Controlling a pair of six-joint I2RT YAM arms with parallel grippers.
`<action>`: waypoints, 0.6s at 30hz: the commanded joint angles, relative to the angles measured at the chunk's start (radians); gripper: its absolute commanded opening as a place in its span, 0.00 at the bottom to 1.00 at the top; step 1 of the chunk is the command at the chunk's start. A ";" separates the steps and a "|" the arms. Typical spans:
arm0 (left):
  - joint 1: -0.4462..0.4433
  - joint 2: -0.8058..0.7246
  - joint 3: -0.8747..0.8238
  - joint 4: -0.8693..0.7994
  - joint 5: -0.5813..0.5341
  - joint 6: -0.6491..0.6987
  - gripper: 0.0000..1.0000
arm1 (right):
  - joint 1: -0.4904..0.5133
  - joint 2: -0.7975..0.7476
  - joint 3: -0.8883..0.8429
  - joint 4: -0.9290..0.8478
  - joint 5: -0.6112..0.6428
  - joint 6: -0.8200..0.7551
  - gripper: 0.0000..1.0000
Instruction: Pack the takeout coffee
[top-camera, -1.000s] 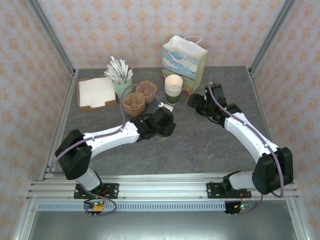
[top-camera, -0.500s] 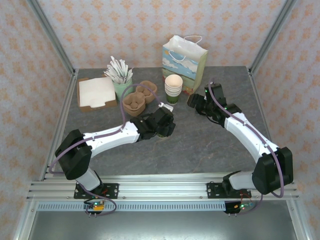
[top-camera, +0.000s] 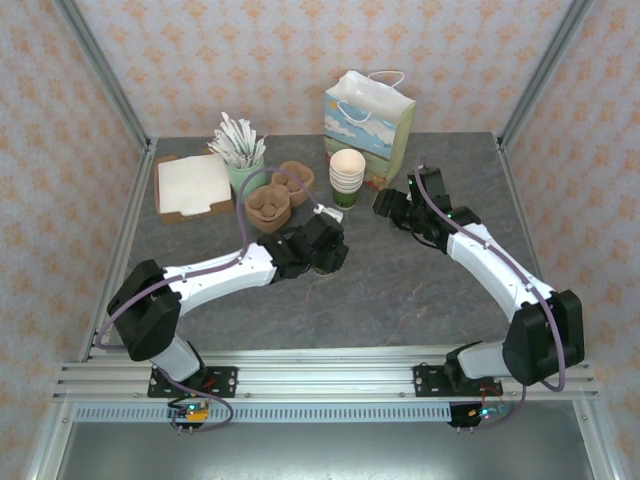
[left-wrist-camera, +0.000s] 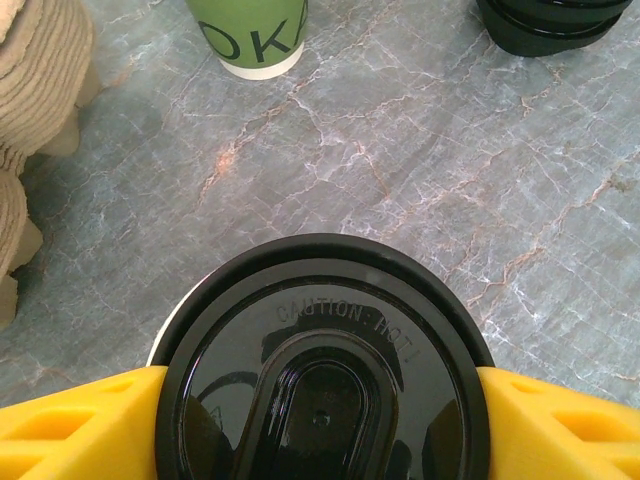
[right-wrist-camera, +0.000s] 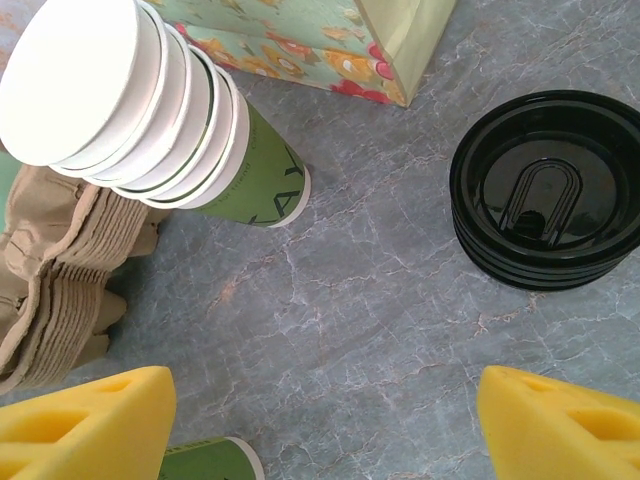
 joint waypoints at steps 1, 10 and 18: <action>0.008 -0.031 -0.013 0.003 -0.017 -0.012 0.75 | -0.006 0.011 0.012 0.021 -0.003 0.013 0.80; 0.010 -0.009 -0.024 0.002 -0.036 -0.008 0.75 | -0.004 0.012 0.004 0.022 -0.003 0.016 0.80; 0.012 -0.011 -0.030 -0.005 -0.046 -0.002 0.76 | -0.006 0.014 -0.005 0.028 -0.005 0.021 0.79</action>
